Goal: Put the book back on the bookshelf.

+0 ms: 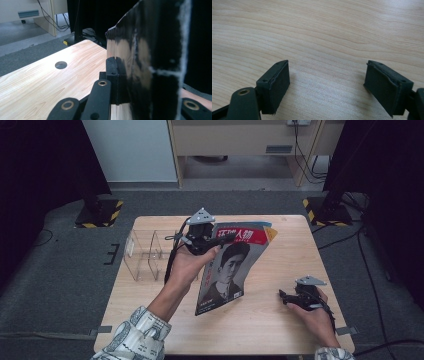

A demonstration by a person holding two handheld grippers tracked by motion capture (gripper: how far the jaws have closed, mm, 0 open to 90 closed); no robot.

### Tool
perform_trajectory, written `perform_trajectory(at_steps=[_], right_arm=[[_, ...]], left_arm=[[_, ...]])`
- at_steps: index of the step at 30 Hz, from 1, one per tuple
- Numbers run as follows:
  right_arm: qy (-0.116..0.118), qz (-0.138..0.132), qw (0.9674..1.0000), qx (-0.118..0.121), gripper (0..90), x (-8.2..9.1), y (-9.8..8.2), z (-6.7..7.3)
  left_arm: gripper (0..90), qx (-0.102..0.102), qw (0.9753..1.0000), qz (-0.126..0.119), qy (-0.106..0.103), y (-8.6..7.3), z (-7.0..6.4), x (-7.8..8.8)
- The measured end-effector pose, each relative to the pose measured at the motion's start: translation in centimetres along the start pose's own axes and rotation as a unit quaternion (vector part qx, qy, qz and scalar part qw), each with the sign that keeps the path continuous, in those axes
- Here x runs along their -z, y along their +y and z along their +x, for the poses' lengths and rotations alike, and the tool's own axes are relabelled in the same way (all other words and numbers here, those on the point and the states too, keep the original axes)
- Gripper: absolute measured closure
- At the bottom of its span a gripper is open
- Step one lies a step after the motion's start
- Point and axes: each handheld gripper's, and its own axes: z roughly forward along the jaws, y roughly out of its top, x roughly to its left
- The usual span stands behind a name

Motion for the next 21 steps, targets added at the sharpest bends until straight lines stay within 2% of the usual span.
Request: perform_trajectory(at_steps=[15,21], right_arm=[[-0.001,0.000,1.0000,0.001,20.2,0.0,0.0,0.0],[-0.001,0.001,1.0000,0.000,20.3,0.0,0.0,0.0]], left_arm=[[86.6,0.004,1.0000,-0.004,0.001,-0.9,0.5,2.6],[86.6,0.005,1.0000,-0.003,0.003,-1.3,0.7,3.1]])
